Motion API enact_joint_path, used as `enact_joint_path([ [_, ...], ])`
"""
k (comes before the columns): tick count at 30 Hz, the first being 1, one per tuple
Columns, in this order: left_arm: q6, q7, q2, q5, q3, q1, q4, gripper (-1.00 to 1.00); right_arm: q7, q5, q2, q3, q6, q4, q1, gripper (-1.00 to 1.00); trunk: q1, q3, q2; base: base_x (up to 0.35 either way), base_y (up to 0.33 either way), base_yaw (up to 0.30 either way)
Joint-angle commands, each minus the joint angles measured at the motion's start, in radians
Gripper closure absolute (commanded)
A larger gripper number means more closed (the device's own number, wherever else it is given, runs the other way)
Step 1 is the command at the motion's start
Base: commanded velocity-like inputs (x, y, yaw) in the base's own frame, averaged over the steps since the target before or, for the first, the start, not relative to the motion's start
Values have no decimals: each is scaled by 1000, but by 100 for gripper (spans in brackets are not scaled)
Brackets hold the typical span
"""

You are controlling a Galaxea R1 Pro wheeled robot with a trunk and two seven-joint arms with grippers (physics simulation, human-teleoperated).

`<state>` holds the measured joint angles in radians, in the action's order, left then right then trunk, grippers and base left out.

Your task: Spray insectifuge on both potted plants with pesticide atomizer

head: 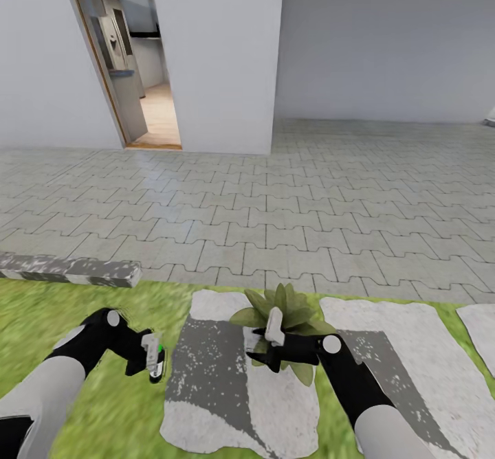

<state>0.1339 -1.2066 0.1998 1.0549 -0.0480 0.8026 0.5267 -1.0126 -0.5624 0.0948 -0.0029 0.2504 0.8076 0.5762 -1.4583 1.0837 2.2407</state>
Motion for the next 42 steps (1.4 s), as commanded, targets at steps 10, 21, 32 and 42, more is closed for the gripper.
enact_joint_path([
  [10, 9, 132, 26, -30, -89, -5, -11, 100, 170, -12, -4, -53, 8, -9, -4, -100, 0, 1, 0, 0, 0, 0],
  [21, 8, 353, 20, -201, -305, -5, -155, 100, 553, -12, -9, -381, 33, -163, -69, -100, 0, 1, 0, 0, 0, 0],
  [32, 13, 658, -10, -236, -319, -5, -416, 100, 787, -12, -20, -571, 175, -186, -177, -100, 0, 1, 0, 0, 0, 0],
  [42, -115, 668, -34, -233, -313, -3, -408, 100, 808, -13, -56, -720, 330, -193, -323, -100, 0, 1, 0, 0, 0, 0],
])
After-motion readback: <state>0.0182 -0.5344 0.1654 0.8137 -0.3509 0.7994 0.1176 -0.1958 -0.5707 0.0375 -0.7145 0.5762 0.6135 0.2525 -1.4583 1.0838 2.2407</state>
